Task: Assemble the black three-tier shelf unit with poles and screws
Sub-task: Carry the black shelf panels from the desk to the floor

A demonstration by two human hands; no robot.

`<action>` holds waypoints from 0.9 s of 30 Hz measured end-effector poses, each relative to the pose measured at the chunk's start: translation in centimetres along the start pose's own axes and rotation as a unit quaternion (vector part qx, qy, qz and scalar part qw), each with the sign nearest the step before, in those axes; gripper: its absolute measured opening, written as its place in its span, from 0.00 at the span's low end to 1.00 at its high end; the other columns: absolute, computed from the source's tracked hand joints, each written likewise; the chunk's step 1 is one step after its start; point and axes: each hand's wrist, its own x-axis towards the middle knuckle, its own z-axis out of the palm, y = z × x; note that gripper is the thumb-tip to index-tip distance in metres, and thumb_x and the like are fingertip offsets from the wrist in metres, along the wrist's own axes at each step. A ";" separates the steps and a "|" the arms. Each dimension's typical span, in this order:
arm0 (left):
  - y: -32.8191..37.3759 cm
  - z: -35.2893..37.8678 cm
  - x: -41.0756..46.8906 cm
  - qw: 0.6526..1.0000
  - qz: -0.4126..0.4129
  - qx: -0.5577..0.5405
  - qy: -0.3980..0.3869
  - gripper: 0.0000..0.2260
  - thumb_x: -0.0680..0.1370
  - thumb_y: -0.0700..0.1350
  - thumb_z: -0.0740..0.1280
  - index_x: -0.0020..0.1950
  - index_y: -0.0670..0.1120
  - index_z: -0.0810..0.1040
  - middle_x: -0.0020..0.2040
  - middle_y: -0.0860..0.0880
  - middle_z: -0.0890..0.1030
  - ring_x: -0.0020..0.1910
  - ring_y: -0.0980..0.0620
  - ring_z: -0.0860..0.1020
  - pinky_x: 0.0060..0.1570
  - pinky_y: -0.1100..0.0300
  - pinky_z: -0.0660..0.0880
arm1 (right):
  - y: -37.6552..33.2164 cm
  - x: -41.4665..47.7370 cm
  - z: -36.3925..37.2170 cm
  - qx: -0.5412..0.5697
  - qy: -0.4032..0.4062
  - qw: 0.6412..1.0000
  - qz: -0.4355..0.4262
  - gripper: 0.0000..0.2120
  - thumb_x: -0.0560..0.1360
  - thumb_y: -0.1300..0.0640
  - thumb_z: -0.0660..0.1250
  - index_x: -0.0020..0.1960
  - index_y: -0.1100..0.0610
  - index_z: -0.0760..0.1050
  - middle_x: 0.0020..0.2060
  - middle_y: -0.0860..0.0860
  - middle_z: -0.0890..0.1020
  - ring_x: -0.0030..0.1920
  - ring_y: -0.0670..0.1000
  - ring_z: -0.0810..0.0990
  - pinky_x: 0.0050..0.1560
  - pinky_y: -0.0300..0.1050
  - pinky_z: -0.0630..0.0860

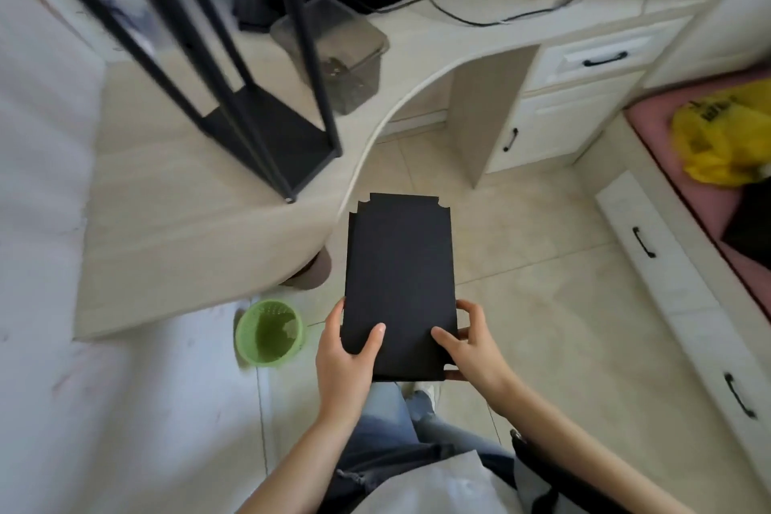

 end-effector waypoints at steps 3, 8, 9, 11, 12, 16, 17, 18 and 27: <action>1.5 2.7 1.2 0.999 0.013 0.020 -0.049 0.28 0.76 0.50 0.75 0.75 0.55 0.70 0.67 0.55 0.78 0.67 0.53 0.76 0.66 0.47 0.75 | 0.6 0.3 -2.4 0.047 0.050 0.998 0.004 0.22 0.79 0.56 0.67 0.68 0.45 0.62 0.48 0.55 0.79 0.44 0.48 0.84 0.37 0.44 0.83; 4.4 7.3 3.9 0.986 0.055 0.077 -0.141 0.29 0.76 0.51 0.74 0.75 0.54 0.69 0.69 0.54 0.77 0.68 0.53 0.75 0.68 0.48 0.74 | 1.3 1.2 -6.0 0.119 0.128 0.985 0.012 0.21 0.78 0.57 0.67 0.66 0.44 0.62 0.45 0.54 0.80 0.38 0.45 0.84 0.36 0.45 0.82; 5.0 8.2 4.5 0.981 0.067 0.088 -0.159 0.29 0.76 0.51 0.74 0.75 0.54 0.69 0.69 0.55 0.76 0.68 0.54 0.75 0.68 0.50 0.74 | 1.3 1.5 -6.5 0.130 0.144 0.981 0.013 0.21 0.78 0.57 0.67 0.66 0.44 0.62 0.45 0.54 0.80 0.38 0.46 0.84 0.38 0.47 0.83; 6.2 10.4 5.9 0.970 0.086 0.110 -0.201 0.28 0.77 0.51 0.73 0.75 0.53 0.69 0.69 0.56 0.76 0.68 0.56 0.74 0.68 0.54 0.73 | 1.4 2.1 -7.9 0.153 0.177 0.972 0.017 0.21 0.78 0.57 0.67 0.66 0.43 0.62 0.44 0.55 0.81 0.38 0.47 0.84 0.41 0.52 0.84; 6.8 11.7 6.6 0.963 0.094 0.121 -0.223 0.27 0.77 0.51 0.73 0.75 0.53 0.68 0.69 0.57 0.75 0.68 0.57 0.73 0.67 0.57 0.72 | 1.3 2.5 -8.6 0.167 0.193 0.967 0.022 0.21 0.79 0.56 0.67 0.66 0.43 0.62 0.45 0.55 0.81 0.39 0.49 0.84 0.42 0.52 0.84; 9.0 16.3 8.8 0.936 0.115 0.168 -0.287 0.22 0.79 0.52 0.71 0.70 0.57 0.68 0.63 0.62 0.75 0.61 0.66 0.72 0.58 0.70 0.68 | 0.9 3.7 -11.0 0.225 0.245 0.942 0.050 0.22 0.79 0.56 0.66 0.68 0.43 0.61 0.47 0.58 0.80 0.44 0.52 0.82 0.38 0.45 0.82; 9.4 17.5 9.1 0.930 0.118 0.177 -0.299 0.21 0.79 0.52 0.71 0.68 0.59 0.67 0.62 0.63 0.75 0.59 0.67 0.73 0.56 0.72 0.69 | 0.9 3.9 -11.6 0.240 0.257 0.935 0.056 0.22 0.79 0.56 0.65 0.68 0.42 0.61 0.47 0.57 0.80 0.44 0.51 0.82 0.37 0.44 0.82; 9.8 18.5 9.5 0.924 0.121 0.184 -0.311 0.20 0.79 0.53 0.71 0.68 0.58 0.67 0.61 0.62 0.76 0.60 0.64 0.75 0.57 0.69 0.71 | 0.9 4.1 -12.1 0.253 0.269 0.927 0.060 0.21 0.80 0.56 0.65 0.68 0.42 0.61 0.47 0.57 0.80 0.45 0.51 0.82 0.37 0.43 0.81; 11.5 27.8 7.3 0.885 0.143 0.227 -0.381 0.17 0.80 0.55 0.68 0.65 0.57 0.67 0.58 0.55 0.78 0.54 0.55 0.78 0.50 0.58 0.75 | 2.9 3.2 -18.9 0.336 0.330 0.879 0.077 0.20 0.80 0.58 0.64 0.67 0.44 0.61 0.49 0.56 0.81 0.43 0.49 0.83 0.33 0.41 0.80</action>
